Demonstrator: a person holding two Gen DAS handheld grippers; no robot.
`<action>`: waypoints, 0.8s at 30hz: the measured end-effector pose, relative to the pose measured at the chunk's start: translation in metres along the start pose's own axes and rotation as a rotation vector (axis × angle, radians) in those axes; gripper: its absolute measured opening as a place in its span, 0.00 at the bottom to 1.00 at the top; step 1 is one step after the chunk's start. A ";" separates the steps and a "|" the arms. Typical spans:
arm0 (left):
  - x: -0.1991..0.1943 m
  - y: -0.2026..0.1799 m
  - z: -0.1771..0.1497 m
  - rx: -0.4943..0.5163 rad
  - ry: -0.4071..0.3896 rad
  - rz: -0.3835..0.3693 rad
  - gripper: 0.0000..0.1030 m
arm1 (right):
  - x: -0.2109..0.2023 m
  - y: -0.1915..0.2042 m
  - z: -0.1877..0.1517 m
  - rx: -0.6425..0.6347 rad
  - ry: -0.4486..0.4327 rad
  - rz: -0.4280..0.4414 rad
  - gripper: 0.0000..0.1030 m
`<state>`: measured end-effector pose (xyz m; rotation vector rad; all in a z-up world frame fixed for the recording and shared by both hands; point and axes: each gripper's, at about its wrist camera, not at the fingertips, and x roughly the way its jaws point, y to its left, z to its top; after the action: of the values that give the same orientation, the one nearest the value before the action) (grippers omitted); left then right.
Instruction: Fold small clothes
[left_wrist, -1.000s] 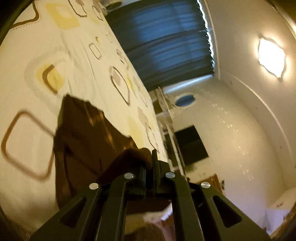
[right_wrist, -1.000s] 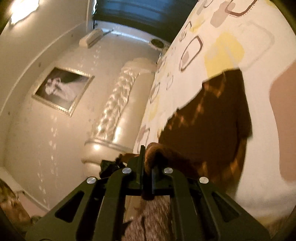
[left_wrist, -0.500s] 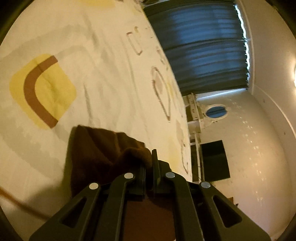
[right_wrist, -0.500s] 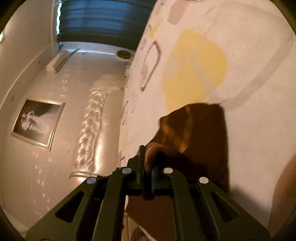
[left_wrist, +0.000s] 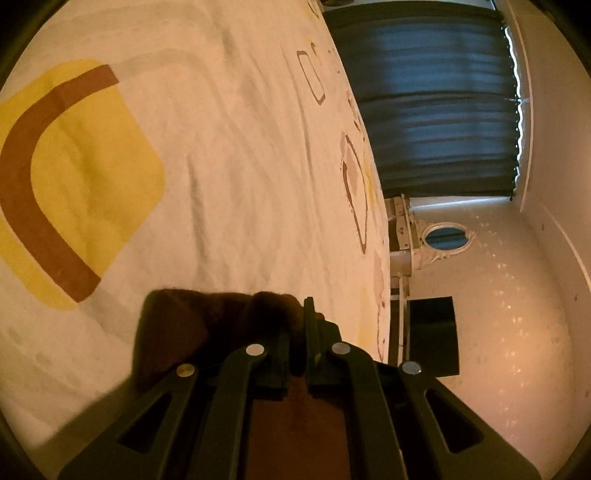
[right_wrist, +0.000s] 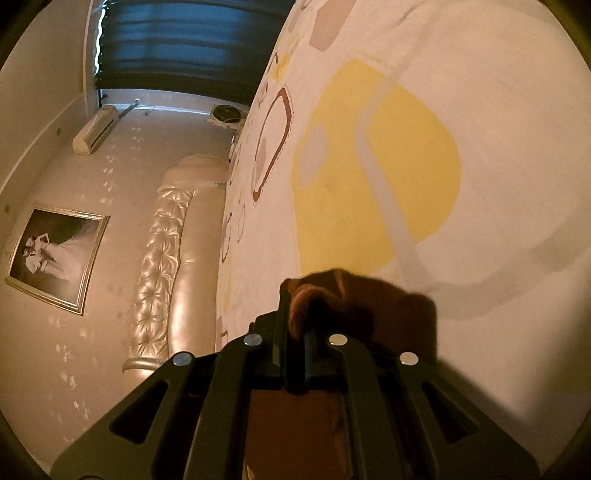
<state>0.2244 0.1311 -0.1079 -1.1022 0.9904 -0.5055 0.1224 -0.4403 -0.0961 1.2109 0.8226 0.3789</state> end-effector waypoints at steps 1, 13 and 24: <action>-0.002 0.002 -0.002 -0.011 -0.008 -0.006 0.06 | 0.001 0.000 0.002 0.005 -0.005 0.003 0.10; -0.056 0.009 -0.011 0.026 -0.030 0.035 0.42 | -0.044 0.002 -0.019 0.015 -0.078 -0.037 0.47; -0.134 0.026 -0.101 0.132 0.074 0.214 0.55 | -0.115 -0.005 -0.127 0.014 0.012 -0.155 0.50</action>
<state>0.0681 0.1937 -0.0879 -0.8537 1.1096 -0.4325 -0.0476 -0.4324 -0.0751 1.1499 0.9246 0.2545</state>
